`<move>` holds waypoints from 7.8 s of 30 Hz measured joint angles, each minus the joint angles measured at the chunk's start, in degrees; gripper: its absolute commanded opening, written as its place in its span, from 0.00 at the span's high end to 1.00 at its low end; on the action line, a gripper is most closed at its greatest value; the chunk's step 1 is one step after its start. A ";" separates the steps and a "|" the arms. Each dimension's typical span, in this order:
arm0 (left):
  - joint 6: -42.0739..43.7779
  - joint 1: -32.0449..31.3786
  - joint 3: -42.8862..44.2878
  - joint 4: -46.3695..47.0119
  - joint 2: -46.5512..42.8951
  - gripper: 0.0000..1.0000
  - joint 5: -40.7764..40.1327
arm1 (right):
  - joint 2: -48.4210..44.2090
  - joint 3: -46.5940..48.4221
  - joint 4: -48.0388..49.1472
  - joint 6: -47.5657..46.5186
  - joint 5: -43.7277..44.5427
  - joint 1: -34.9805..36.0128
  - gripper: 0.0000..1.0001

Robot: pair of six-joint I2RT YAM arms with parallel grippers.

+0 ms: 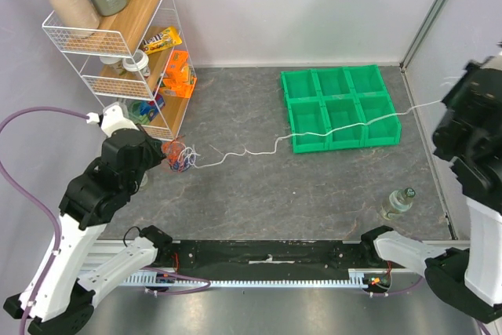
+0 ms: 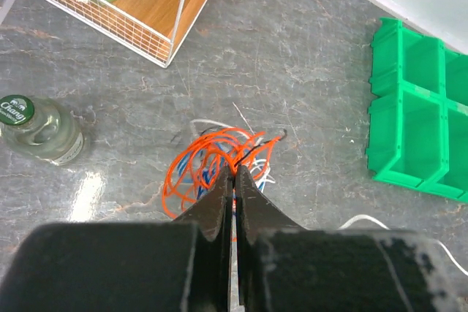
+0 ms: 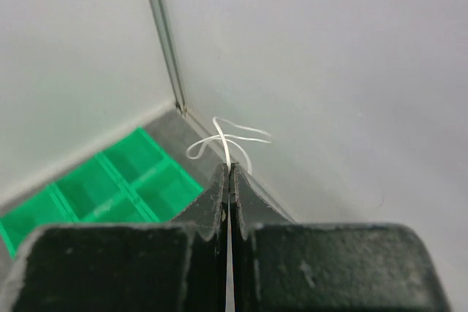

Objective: Untangle the cables

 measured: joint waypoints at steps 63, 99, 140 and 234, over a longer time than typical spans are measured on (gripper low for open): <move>-4.98 0.00 -12.70 12.00 6.69 0.98 29.18 | 12.66 -15.10 29.83 5.70 -54.97 0.11 1.00; -6.88 0.00 -13.44 14.69 8.70 0.98 35.15 | 44.94 -26.03 17.42 2.14 -56.24 0.11 0.40; -20.98 0.00 -29.16 40.48 16.26 0.98 59.19 | 9.60 -60.50 52.63 9.27 -79.65 30.21 0.48; -2.62 -3.13 17.55 5.01 7.39 0.98 13.73 | -3.28 -55.69 23.26 15.41 -39.41 13.94 1.00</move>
